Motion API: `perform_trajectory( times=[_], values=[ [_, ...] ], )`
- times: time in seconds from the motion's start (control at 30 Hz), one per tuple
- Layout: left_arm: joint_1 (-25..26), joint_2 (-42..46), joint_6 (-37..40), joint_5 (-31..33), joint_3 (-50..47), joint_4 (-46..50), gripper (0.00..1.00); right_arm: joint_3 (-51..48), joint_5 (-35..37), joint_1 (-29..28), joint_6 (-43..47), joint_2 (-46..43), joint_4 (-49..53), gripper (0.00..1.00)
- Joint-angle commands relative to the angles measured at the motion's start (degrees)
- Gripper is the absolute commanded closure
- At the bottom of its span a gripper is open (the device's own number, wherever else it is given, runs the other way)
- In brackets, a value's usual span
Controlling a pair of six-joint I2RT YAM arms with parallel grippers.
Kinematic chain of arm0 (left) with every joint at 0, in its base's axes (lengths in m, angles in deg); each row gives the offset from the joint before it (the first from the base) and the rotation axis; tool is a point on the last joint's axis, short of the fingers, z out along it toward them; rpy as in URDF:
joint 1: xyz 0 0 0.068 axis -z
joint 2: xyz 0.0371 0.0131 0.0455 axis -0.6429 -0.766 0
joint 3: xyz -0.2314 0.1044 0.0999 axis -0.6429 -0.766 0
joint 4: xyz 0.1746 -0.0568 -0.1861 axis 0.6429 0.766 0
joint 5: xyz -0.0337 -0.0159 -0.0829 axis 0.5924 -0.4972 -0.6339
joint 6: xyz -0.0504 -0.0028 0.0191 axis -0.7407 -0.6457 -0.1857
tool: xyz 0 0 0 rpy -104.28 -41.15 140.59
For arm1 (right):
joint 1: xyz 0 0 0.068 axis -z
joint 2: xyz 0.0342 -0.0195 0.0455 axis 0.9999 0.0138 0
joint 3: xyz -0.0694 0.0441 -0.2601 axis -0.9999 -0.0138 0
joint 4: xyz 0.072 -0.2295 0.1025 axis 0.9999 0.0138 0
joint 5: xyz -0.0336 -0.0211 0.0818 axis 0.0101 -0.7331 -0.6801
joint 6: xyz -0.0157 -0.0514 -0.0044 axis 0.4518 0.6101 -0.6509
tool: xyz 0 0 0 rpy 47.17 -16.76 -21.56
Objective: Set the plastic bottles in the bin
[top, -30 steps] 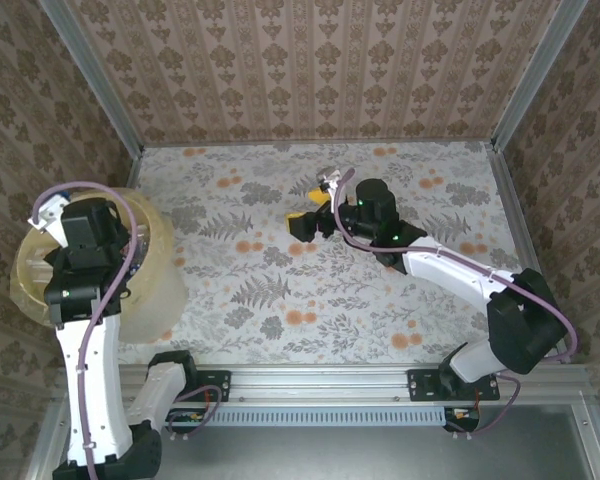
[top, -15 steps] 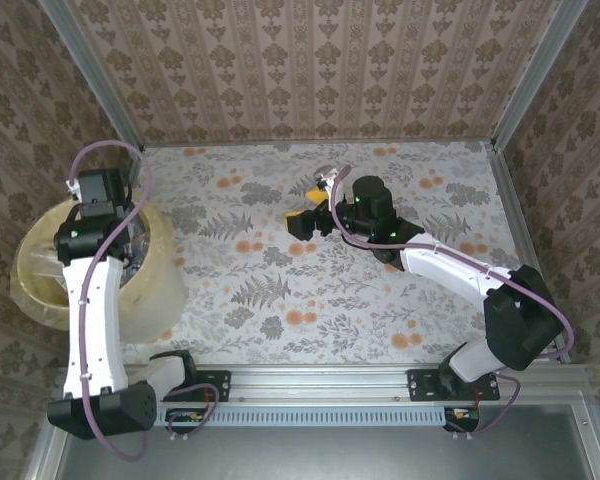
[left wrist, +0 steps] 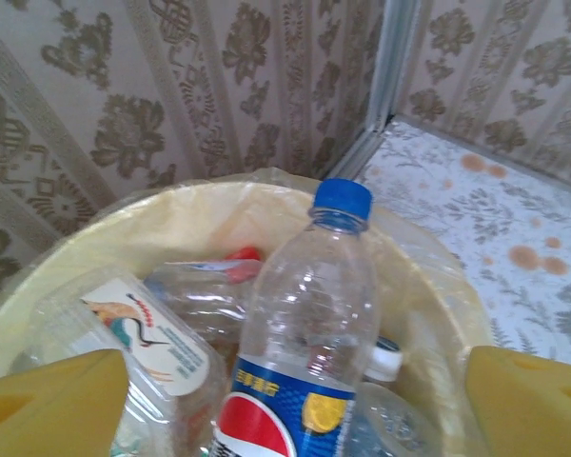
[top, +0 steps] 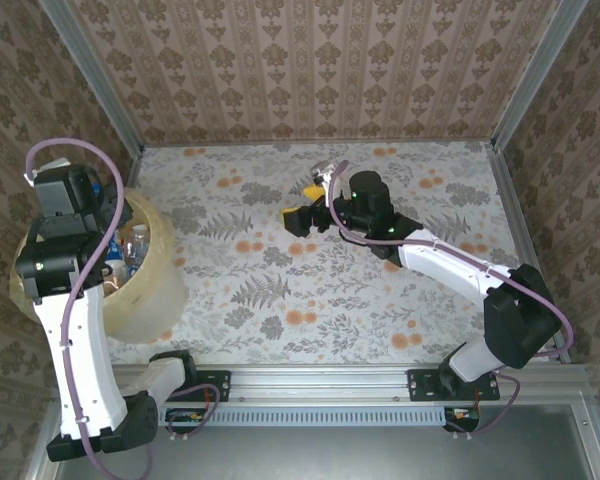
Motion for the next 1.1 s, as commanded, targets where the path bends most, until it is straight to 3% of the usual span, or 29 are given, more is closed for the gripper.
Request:
perform_trajectory(
  times=[0.0, 0.17, 0.27, 0.47, 0.63, 0.73, 0.87, 0.97, 1.07],
  values=[
    [-0.3, -2.8, -0.5, -3.2, -3.1, -0.5, 0.19, 2.7, 0.1, -0.7, -0.3, 1.0, 2.0, 0.00],
    [-0.8, -4.2, -0.5, -1.8, -8.6, -0.6, 0.34, 4.2, 0.9, -1.5, -0.1, 1.2, 3.9, 0.00],
    [-1.1, -3.3, -0.2, -0.6, -11.1, -0.3, 0.36, 5.3, 1.2, -1.8, 0.3, 1.7, 5.1, 0.00],
    [-1.6, -0.8, 0.4, 0.1, -8.2, 0.0, 0.33, 7.5, 1.3, -2.5, 0.9, 2.6, 6.3, 0.00],
    [-0.5, 1.8, 0.0, -9.5, -3.9, -3.7, 0.19, 6.7, 5.7, -2.5, 3.5, 0.6, 6.3, 0.00],
    [3.6, 3.7, -1.2, -14.3, -5.0, -10.0, 0.18, 5.4, 10.8, -2.4, 4.8, -1.3, 6.1, 0.00],
    [13.0, 4.6, -1.2, -17.6, -9.2, -22.6, 0.15, 1.9, 19.5, -1.6, 4.8, -4.5, 4.7, 0.00],
    [20.7, 3.5, 1.0, -21.4, -13.9, -33.8, 0.08, -1.4, 27.3, -0.3, 4.5, -7.5, 4.5, 0.00],
    [25.0, 0.6, 4.1, -22.5, -17.6, -41.6, 0.02, -5.3, 35.3, 2.1, 4.5, -11.8, 5.3, 0.00]
  ],
)
